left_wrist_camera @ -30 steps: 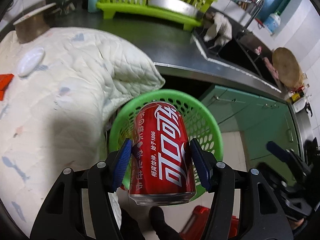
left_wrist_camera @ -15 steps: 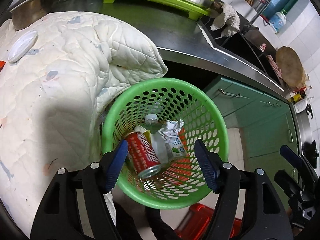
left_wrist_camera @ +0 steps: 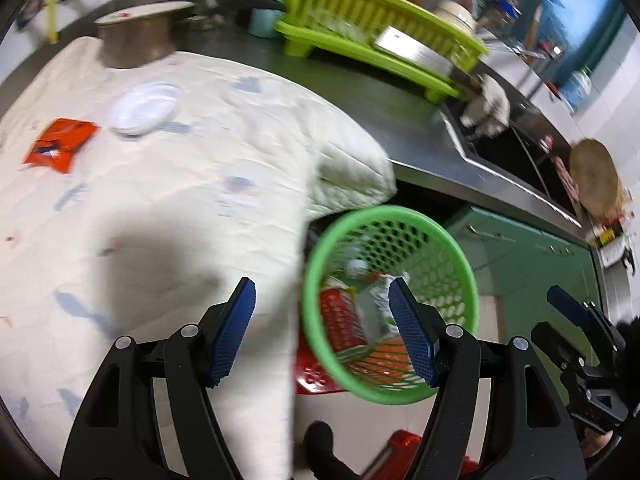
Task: Collect trash
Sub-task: 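Grasp the white plastic lid with the right gripper while the left gripper grasps the orange wrapper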
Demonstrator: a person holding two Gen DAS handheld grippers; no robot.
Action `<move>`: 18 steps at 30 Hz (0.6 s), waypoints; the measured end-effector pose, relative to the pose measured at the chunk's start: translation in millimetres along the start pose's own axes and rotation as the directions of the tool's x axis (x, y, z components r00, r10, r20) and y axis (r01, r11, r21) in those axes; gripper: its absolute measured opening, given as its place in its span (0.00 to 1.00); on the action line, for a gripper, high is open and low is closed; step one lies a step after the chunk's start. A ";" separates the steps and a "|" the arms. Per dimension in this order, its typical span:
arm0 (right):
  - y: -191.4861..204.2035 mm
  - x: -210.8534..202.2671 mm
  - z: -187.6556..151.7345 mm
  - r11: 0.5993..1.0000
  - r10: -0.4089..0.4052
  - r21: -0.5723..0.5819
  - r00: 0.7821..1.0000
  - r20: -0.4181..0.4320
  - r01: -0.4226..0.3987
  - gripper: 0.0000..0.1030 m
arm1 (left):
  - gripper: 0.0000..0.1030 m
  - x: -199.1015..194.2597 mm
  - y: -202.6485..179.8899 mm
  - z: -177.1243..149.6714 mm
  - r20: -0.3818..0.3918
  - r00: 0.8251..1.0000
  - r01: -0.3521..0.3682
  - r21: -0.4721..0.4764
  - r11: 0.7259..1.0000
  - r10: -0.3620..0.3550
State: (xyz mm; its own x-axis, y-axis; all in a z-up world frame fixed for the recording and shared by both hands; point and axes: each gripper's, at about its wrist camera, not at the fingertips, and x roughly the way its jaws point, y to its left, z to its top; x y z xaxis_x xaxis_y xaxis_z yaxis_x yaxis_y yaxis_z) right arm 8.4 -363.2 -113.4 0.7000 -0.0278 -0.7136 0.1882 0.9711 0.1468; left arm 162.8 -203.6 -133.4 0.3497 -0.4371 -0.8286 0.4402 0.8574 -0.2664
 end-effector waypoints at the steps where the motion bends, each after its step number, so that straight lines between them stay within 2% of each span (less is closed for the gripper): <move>1: 5.3 4.7 3.7 1.000 0.009 -0.008 1.000 -0.007 -0.010 0.69 | 0.67 -5.4 9.0 0.8 0.009 1.000 -0.012 -0.013 1.000 0.012; 11: 64.8 49.6 49.7 0.986 0.130 -0.097 0.991 -0.033 -0.133 0.69 | 0.67 -49.0 94.1 3.4 0.076 0.990 -0.107 -0.154 0.982 0.120; 18: 109.9 96.0 91.2 0.968 0.211 -0.123 0.974 -0.080 -0.220 0.59 | 0.67 -70.0 153.3 -1.2 0.094 0.978 -0.157 -0.262 0.952 0.187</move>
State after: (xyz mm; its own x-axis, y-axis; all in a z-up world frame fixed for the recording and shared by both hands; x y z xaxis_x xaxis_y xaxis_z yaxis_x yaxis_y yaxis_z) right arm 159.1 -280.8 -103.3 0.6669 0.1968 -0.7187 -0.0565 0.9751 0.2145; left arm 204.9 -41.2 -116.8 0.5017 -0.2925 -0.8141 0.1480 0.9562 -0.2524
